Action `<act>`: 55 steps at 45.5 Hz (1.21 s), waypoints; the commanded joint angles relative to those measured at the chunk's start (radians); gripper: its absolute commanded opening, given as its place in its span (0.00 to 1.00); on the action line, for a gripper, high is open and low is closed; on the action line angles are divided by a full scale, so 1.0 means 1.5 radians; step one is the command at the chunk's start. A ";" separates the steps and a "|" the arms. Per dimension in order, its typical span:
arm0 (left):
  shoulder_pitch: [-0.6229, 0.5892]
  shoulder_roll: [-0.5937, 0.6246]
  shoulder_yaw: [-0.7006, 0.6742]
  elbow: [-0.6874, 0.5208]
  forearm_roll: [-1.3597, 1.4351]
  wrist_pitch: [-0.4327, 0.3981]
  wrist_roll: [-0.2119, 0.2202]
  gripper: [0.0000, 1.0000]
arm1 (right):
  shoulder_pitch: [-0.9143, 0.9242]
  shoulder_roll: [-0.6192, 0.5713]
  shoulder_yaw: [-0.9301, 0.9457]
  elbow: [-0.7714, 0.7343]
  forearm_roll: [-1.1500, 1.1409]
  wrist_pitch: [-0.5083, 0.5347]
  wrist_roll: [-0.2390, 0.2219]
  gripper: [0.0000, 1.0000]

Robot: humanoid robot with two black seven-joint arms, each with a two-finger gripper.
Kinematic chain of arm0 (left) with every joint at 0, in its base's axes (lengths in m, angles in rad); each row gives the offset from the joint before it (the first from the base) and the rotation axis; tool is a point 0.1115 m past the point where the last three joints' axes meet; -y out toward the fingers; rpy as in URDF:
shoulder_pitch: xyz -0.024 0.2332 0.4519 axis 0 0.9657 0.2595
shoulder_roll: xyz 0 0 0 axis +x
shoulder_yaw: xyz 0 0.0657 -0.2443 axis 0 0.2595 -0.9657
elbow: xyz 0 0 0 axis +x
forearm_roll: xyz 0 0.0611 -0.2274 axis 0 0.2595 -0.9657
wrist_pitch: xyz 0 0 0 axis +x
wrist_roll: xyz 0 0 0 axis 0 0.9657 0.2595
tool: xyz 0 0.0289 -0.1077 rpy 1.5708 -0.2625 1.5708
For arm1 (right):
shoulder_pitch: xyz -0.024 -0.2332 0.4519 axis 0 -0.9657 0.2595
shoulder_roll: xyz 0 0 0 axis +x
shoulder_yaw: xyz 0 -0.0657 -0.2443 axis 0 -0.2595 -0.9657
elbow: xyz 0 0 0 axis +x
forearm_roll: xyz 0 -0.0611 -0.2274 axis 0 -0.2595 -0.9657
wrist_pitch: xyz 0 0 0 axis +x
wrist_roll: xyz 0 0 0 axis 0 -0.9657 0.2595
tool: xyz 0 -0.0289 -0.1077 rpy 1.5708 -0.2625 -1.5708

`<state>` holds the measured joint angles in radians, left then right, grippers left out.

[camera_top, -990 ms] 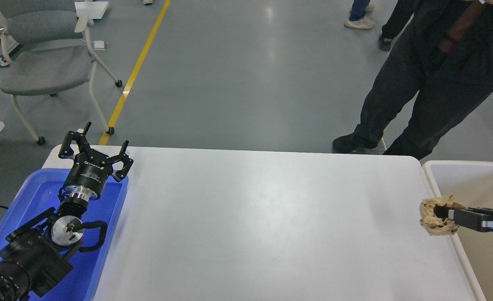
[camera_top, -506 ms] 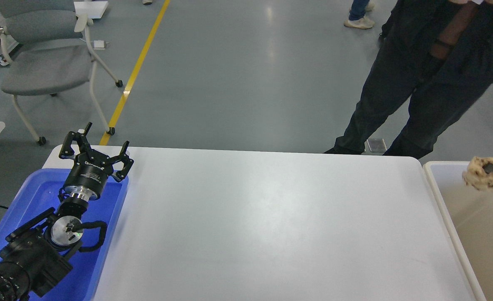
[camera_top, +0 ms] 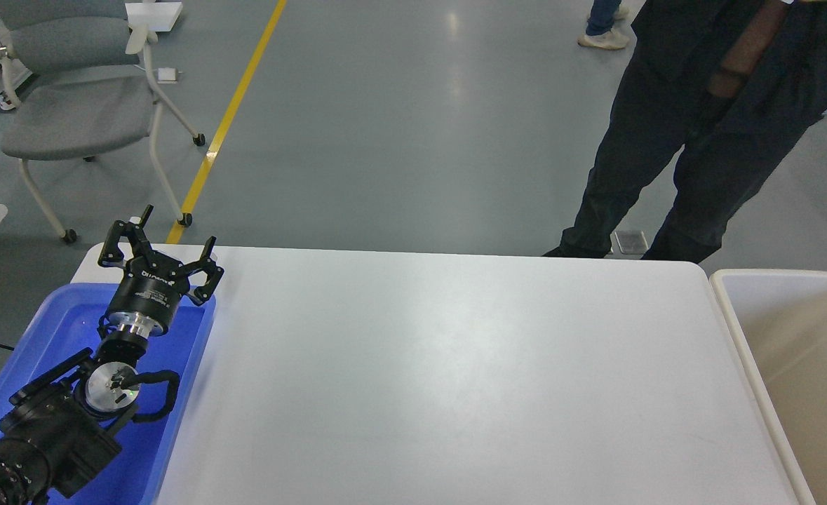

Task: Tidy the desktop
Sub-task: 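Open the right gripper over the bin to release the scrap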

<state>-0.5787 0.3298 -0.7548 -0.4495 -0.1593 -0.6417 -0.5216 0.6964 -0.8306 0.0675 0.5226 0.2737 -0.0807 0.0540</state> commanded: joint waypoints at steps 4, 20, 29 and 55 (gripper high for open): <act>-0.001 0.000 0.000 0.000 0.000 0.000 0.000 1.00 | -0.020 0.126 0.092 -0.122 0.088 -0.156 -0.066 0.00; 0.000 0.000 0.000 0.000 0.000 0.001 0.000 1.00 | -0.020 0.147 0.120 -0.143 0.088 -0.154 -0.071 0.00; 0.000 0.000 0.000 0.000 0.000 0.001 0.000 1.00 | -0.020 0.156 0.120 -0.142 0.082 -0.143 -0.070 0.00; -0.001 0.000 0.000 0.000 0.000 0.001 0.000 1.00 | -0.013 0.153 0.198 -0.133 0.077 -0.079 -0.064 1.00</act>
<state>-0.5793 0.3298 -0.7547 -0.4495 -0.1595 -0.6397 -0.5226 0.6689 -0.5896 0.3212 0.3160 0.3975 -0.2738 -0.0460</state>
